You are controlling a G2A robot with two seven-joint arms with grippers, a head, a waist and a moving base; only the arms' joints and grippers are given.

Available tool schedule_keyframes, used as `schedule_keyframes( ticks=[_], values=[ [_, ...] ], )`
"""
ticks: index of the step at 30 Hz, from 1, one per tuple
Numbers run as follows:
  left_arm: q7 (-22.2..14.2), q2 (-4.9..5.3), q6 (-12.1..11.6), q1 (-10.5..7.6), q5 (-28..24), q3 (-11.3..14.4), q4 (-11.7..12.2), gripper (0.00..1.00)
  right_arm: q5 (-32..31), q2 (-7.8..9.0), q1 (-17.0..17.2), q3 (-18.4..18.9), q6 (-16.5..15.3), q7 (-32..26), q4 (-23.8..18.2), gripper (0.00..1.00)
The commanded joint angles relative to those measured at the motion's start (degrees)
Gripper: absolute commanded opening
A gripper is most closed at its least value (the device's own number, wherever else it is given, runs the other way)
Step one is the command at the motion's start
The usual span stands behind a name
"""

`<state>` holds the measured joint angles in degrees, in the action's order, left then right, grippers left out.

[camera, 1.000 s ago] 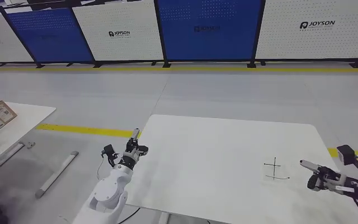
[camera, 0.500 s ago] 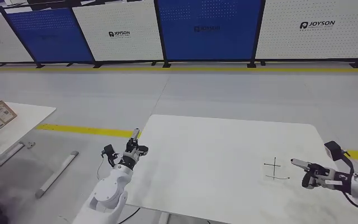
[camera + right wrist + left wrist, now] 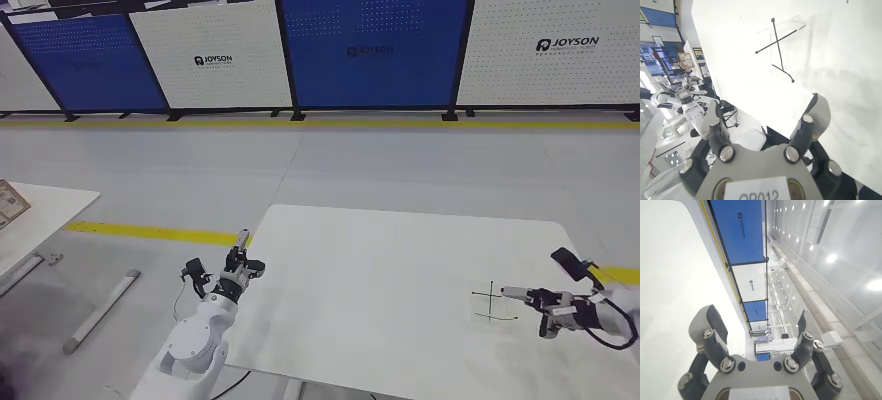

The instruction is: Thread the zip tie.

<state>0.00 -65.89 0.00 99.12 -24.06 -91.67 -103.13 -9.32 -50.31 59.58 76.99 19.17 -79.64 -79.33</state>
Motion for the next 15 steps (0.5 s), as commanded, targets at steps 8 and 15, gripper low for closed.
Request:
schedule_keyframes(
  ticks=[8,15],
  values=[
    [0.0,0.00,0.0,0.00,0.0,0.0,0.0,1.00,0.0,-0.04,0.1,0.2,-0.1,0.0,-0.1,1.00],
    [0.0,0.00,0.0,0.00,0.0,0.0,0.0,1.00,-4.7,-0.30,-4.4,-7.7,0.3,0.0,3.5,1.00]
  ],
)
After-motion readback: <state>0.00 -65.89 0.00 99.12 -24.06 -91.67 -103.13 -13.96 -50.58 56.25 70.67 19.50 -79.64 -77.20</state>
